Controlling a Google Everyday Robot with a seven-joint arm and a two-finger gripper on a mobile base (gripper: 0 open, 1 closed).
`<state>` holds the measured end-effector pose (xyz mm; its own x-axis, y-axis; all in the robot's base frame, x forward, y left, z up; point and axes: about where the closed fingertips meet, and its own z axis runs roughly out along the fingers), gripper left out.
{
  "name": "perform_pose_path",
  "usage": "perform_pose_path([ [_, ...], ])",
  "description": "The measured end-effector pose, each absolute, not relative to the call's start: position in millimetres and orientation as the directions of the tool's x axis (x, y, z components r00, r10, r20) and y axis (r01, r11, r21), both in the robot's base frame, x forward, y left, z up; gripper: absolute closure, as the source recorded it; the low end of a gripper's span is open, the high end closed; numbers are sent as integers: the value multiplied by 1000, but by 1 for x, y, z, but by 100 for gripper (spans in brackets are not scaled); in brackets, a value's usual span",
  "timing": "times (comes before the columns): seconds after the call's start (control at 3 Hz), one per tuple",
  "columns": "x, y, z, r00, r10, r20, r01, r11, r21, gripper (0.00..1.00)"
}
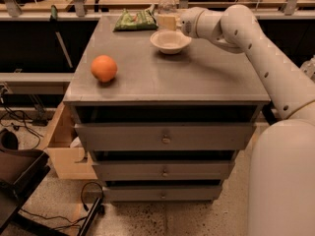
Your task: Pick water bottle from paper bowl and place on counter
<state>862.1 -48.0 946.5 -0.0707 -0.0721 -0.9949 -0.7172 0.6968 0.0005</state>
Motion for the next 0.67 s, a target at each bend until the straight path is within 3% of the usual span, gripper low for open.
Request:
perform_pose_path([
  [0.67,858,-48,972,-43,-72,-996,-721,693,-19,100],
])
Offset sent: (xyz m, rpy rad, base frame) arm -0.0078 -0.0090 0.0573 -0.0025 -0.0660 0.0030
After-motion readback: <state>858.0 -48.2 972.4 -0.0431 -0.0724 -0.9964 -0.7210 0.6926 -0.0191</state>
